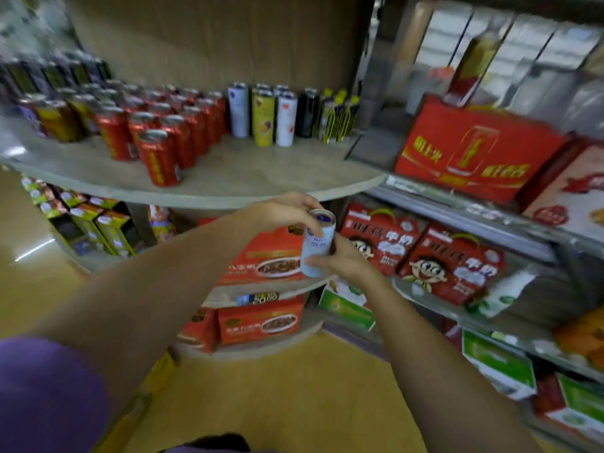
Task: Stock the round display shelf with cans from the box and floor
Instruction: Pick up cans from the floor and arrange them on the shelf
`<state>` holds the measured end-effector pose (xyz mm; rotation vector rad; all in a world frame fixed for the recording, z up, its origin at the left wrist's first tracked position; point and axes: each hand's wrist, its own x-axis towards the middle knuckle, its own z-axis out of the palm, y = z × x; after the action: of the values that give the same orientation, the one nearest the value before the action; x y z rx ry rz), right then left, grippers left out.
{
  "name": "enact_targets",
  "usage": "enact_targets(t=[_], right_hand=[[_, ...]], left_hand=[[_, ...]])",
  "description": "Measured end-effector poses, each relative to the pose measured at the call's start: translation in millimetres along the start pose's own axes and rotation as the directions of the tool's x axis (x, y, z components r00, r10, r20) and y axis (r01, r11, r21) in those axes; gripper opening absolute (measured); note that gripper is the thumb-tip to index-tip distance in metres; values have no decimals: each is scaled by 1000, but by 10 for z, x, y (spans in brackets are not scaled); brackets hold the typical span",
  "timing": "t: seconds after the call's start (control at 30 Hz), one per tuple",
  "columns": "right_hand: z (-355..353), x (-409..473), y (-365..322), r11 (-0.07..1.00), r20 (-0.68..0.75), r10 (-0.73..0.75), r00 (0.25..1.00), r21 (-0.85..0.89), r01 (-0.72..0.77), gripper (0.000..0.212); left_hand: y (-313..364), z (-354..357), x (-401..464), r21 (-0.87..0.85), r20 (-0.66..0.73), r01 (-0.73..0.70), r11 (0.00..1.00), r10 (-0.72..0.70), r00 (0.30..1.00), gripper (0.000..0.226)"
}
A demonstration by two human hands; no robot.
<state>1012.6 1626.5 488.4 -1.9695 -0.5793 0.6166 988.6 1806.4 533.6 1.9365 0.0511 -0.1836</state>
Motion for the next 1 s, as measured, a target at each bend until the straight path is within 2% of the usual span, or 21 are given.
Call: enact_targets(t=[0.1, 0.17, 0.23, 0.4, 0.5, 0.57, 0.7, 0.8, 0.83, 0.93, 1.0], right_hand=[[-103, 78, -333, 999, -52, -45, 998, 28, 46, 51], [-142, 129, -538, 996, -74, -74, 995, 52, 78, 48], [-164, 164, -742, 994, -100, -88, 991, 58, 94, 49], [-142, 435, -1104, 994, -126, -112, 986, 0, 113, 50], [-54, 668, -1257, 990, -142, -119, 983, 54, 127, 58], [62, 837, -1341, 988, -189, -127, 974, 61, 141, 63], [373, 1260, -1365, 985, -250, -123, 960, 83, 148, 55], [617, 1600, -1343, 994, -251, -109, 962, -7, 111, 53], [699, 1727, -1352, 994, -265, -108, 958, -37, 101, 55], [943, 2103, -1423, 993, -324, -104, 940, -94, 77, 56], [1087, 2328, -1486, 989, -366, -88, 926, -145, 36, 54]], left_hand=[[365, -198, -36, -136, -63, -55, 989, 47, 997, 29], [485, -312, -17, -219, -96, -76, 973, 56, 994, 33], [613, -424, -21, -226, -136, -91, 970, 62, 989, 29], [889, -835, -21, -29, -247, -116, 993, 106, 963, 44], [945, -1152, 34, 108, -298, -86, 990, 114, 948, 51], [905, -1340, 130, 156, -326, -74, 985, 122, 938, 56], [707, -1683, 379, 184, -415, -26, 983, 102, 904, 56], [516, -1966, 548, 221, -413, -20, 975, 112, 904, 67], [462, -2068, 579, 245, -415, -8, 969, 112, 903, 68], [326, -2381, 640, 279, -399, 10, 960, 106, 911, 49], [239, -2573, 690, 310, -378, 0, 951, 123, 918, 50]])
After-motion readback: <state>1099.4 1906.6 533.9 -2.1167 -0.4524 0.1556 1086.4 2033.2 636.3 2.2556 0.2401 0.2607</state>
